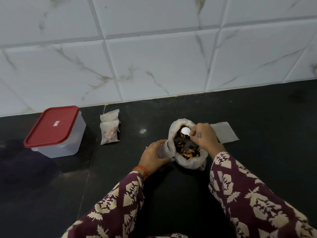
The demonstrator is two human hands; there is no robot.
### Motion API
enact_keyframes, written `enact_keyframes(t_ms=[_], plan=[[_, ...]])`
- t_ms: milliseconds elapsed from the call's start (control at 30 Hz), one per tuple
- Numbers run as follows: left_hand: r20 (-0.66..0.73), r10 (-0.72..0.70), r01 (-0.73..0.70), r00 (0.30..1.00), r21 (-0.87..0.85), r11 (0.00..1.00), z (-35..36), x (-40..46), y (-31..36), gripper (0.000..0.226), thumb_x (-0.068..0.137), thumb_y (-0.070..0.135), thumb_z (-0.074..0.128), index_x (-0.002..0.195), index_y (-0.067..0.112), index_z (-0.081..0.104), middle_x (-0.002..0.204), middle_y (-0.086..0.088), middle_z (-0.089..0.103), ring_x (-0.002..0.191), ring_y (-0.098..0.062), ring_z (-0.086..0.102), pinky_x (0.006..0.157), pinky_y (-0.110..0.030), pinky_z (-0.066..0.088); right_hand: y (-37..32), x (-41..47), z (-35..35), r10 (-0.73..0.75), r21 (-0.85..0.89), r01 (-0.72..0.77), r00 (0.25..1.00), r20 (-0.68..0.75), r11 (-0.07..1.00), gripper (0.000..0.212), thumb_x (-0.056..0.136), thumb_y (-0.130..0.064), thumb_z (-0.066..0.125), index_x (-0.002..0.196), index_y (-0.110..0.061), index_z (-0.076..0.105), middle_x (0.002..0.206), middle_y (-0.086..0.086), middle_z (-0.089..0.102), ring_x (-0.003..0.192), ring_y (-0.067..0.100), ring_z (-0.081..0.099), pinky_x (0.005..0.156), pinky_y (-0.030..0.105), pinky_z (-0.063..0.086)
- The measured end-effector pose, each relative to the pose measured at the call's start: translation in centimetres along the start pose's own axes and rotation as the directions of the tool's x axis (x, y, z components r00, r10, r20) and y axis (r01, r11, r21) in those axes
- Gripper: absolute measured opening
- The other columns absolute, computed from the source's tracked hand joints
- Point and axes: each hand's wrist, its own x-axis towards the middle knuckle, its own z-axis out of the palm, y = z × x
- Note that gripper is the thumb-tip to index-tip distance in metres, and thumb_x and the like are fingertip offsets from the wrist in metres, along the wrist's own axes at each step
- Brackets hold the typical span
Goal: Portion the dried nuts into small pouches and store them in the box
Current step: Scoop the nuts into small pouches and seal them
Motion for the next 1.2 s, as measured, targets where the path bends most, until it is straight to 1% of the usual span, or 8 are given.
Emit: enact_keyframes(t_ms=[100, 233, 400, 500, 633, 800, 967, 1200], plan=[[0.002, 0.003, -0.003, 1.0, -0.005, 1.0, -0.1, 0.0, 0.0, 0.075, 0.069, 0.041, 0.08, 0.135, 0.028, 0.046, 0.13, 0.007, 0.051, 0.119, -0.009, 0.046, 0.106, -0.036, 0.039, -0.4, 0.1, -0.5, 0.014, 0.027, -0.016, 0.997, 0.078, 1.0, 0.014, 0.081, -0.012, 0.07, 0.093, -0.018, 0.074, 0.097, 0.003, 0.071, 0.092, 0.018, 0.065, 0.083, 0.032, 0.054], [0.001, 0.006, -0.006, 1.0, -0.004, 1.0, -0.1, 0.0, 0.0, 0.074, 0.07, 0.04, 0.08, 0.135, 0.028, 0.046, 0.13, 0.007, 0.051, 0.121, -0.011, 0.046, 0.106, -0.036, 0.039, -0.1, 0.0, -3.5, 0.022, 0.203, -0.071, 0.973, 0.231, 0.977, 0.009, 0.077, -0.008, 0.073, 0.079, -0.017, 0.074, 0.074, 0.0, 0.072, 0.068, 0.013, 0.07, 0.061, 0.025, 0.055], [0.014, -0.005, 0.005, 1.0, 0.008, 1.0, -0.1, 0.0, 0.1, 0.076, 0.069, 0.041, 0.08, 0.135, 0.028, 0.046, 0.131, 0.007, 0.051, 0.12, -0.01, 0.045, 0.107, -0.041, 0.038, 0.5, -0.7, -1.9, 0.022, 0.126, -0.017, 0.999, -0.038, 0.992, 0.01, 0.08, -0.014, 0.07, 0.086, -0.019, 0.076, 0.084, -0.003, 0.072, 0.081, 0.016, 0.066, 0.075, 0.033, 0.055], [0.028, -0.012, 0.012, 1.0, 0.004, 1.0, -0.3, 0.1, 0.3, 0.076, 0.07, 0.04, 0.08, 0.136, 0.028, 0.045, 0.133, 0.006, 0.049, 0.122, -0.011, 0.044, 0.107, -0.039, 0.038, -0.2, -1.0, -0.8, 0.017, 0.033, -0.018, 0.999, 0.049, 0.999, 0.015, 0.081, -0.014, 0.07, 0.093, -0.02, 0.074, 0.097, -0.001, 0.07, 0.09, 0.016, 0.064, 0.08, 0.03, 0.052], [0.033, -0.009, 0.009, 0.999, 0.006, 1.0, -0.4, 0.1, 0.3, 0.075, 0.07, 0.041, 0.079, 0.135, 0.03, 0.045, 0.133, 0.007, 0.049, 0.122, -0.012, 0.044, 0.108, -0.043, 0.037, -0.5, -1.0, -2.6, -0.005, 0.086, -0.015, 0.974, 0.227, 0.996, 0.01, 0.078, -0.014, 0.072, 0.078, -0.024, 0.074, 0.081, -0.002, 0.073, 0.072, 0.01, 0.067, 0.075, 0.03, 0.056], [0.028, -0.015, 0.015, 1.0, -0.001, 1.0, -0.3, 0.0, 0.2, 0.075, 0.07, 0.042, 0.079, 0.136, 0.029, 0.044, 0.133, 0.006, 0.049, 0.122, -0.012, 0.045, 0.109, -0.045, 0.035, -0.4, -0.6, -2.4, -0.011, 0.074, 0.019, 0.994, -0.111, 0.997, 0.012, 0.084, -0.016, 0.066, 0.091, -0.019, 0.075, 0.09, 0.0, 0.072, 0.085, 0.018, 0.066, 0.075, 0.034, 0.054], [0.025, -0.021, 0.021, 0.999, -0.002, 1.0, -0.3, 0.0, 0.3, 0.076, 0.069, 0.042, 0.08, 0.135, 0.031, 0.044, 0.134, 0.006, 0.049, 0.121, -0.011, 0.044, 0.107, -0.039, 0.038, -1.1, -0.5, 0.5, 0.008, -0.107, -0.003, 0.999, 0.046, 0.994, 0.017, 0.085, -0.017, 0.065, 0.101, -0.016, 0.07, 0.098, 0.005, 0.069, 0.09, 0.02, 0.064, 0.078, 0.032, 0.052], [0.018, -0.022, 0.022, 1.0, -0.001, 1.0, -0.1, 0.0, 0.1, 0.075, 0.07, 0.041, 0.08, 0.135, 0.03, 0.044, 0.132, 0.006, 0.049, 0.122, -0.012, 0.044, 0.11, -0.046, 0.033, -0.8, -0.3, -3.4, -0.034, 0.128, 0.002, 0.968, 0.247, 0.992, 0.009, 0.077, -0.011, 0.073, 0.078, -0.019, 0.075, 0.077, -0.002, 0.073, 0.064, 0.013, 0.069, 0.073, 0.031, 0.057]])
